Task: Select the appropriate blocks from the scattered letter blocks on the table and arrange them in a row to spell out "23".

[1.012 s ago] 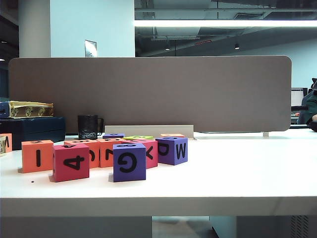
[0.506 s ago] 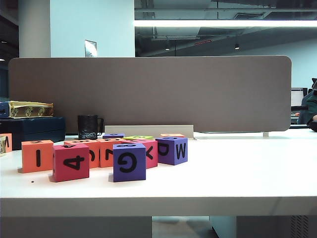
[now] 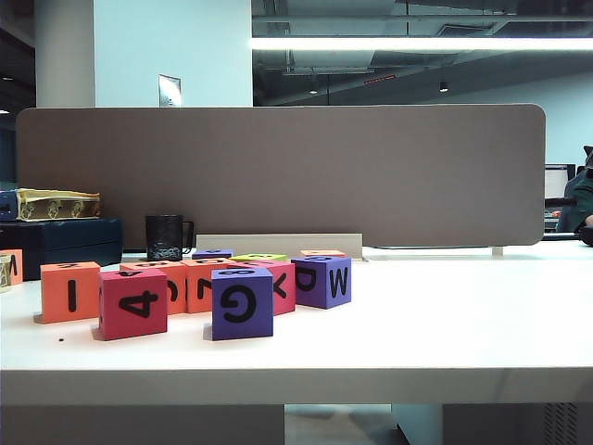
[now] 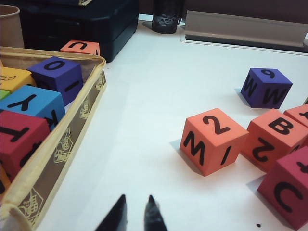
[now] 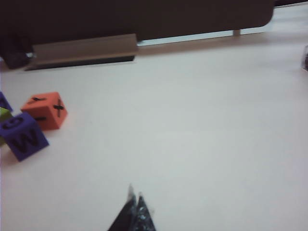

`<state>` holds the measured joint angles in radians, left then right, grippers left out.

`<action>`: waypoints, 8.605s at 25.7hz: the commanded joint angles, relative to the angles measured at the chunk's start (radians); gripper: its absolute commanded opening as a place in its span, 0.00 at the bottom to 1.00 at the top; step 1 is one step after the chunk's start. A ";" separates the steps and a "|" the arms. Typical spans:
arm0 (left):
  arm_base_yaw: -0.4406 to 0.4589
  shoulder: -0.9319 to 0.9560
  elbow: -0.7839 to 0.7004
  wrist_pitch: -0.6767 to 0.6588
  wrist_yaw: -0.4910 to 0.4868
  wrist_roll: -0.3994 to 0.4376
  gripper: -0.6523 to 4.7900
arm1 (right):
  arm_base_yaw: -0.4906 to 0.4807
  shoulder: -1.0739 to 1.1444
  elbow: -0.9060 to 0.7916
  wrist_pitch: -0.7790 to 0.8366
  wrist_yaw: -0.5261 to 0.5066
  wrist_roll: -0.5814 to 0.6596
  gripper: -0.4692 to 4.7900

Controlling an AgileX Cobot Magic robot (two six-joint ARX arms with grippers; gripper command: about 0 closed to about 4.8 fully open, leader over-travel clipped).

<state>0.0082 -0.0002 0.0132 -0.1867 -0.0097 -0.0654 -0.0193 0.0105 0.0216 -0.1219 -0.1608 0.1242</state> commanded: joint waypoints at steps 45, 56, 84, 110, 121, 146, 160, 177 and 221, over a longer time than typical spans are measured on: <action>-0.001 0.000 -0.003 0.000 0.007 -0.022 0.21 | 0.002 0.053 0.575 -0.518 -0.320 0.081 0.09; -0.001 0.000 -0.003 0.000 0.007 -0.022 0.21 | 0.002 0.188 0.594 -0.555 -0.339 0.076 0.09; -0.001 0.000 -0.003 0.000 0.007 -0.021 0.21 | 0.004 0.298 0.594 -0.556 -0.328 -0.029 0.09; -0.001 0.000 -0.003 0.000 0.008 -0.029 0.21 | 0.030 0.298 0.593 -0.539 -0.302 -0.028 0.09; -0.001 0.000 0.001 0.002 0.108 -0.052 0.15 | 0.030 0.298 0.593 -0.553 -0.332 -0.027 0.09; -0.002 0.002 0.197 -0.162 0.288 -0.335 0.11 | 0.029 0.298 0.593 -0.613 -0.600 -0.027 0.09; -0.002 0.320 0.544 -0.167 0.352 -0.268 0.11 | 0.029 0.298 0.593 -0.613 -0.600 -0.027 0.09; -0.082 1.011 0.889 -0.183 0.394 -0.192 0.11 | 0.029 0.298 0.593 -0.607 -0.600 -0.027 0.09; -0.458 1.868 1.523 -0.249 0.163 0.088 0.28 | 0.029 0.297 0.593 -0.607 -0.597 -0.028 0.09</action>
<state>-0.4454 1.8618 1.5318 -0.4461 0.1555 0.0147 0.0101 0.3069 0.6098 -0.7456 -0.7555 0.0990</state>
